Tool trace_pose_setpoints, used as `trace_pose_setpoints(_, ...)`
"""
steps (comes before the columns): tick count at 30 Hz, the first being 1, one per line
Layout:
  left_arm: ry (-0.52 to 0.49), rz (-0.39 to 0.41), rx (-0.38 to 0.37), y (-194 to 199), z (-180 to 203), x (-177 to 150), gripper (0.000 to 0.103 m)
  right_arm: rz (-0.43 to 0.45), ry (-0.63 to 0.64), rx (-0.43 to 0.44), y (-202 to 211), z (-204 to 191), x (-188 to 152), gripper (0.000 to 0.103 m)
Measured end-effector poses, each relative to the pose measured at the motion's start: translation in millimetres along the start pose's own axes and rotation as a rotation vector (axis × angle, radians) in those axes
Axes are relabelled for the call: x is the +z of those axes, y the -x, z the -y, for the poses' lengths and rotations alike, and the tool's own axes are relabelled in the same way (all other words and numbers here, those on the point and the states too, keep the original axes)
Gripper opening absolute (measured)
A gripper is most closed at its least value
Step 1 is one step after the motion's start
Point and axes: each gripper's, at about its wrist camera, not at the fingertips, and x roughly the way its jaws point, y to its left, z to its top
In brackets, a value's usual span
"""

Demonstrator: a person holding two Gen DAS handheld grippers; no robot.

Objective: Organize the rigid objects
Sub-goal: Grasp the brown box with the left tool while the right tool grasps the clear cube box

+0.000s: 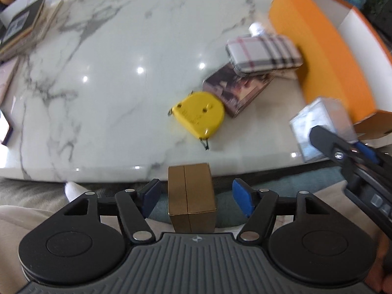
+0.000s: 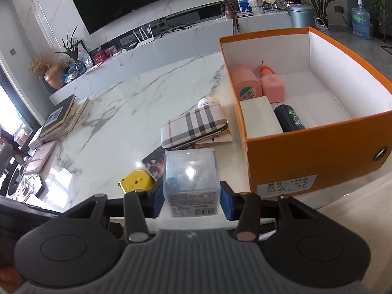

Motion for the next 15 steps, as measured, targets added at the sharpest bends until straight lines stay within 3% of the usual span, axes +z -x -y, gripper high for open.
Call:
trace_pose_setpoints(4,0.012,-0.037,-0.008,-10.2,-0.9,1.6,0.071,-0.011,0.010,0.001,-4.0,-0.6,-0.7,0.048)
trace_pose_setpoints(6,0.024,-0.048,-0.001,-14.4,-2.3,1.1,0.054,-0.017,0.014,-0.005,-6.7,-1.0,-0.7,0.048)
trace_pose_setpoints(7,0.026,-0.046,0.001,-14.8,-2.3,0.0,0.052,-0.018,0.019,-0.008,-7.8,-1.5,-0.7,0.048)
trace_pose_setpoints(15,0.031,0.027,0.004,-3.9,-3.1,-7.5,0.051,-0.024,0.041,-0.014,-9.2,-3.6,-1.9,0.048)
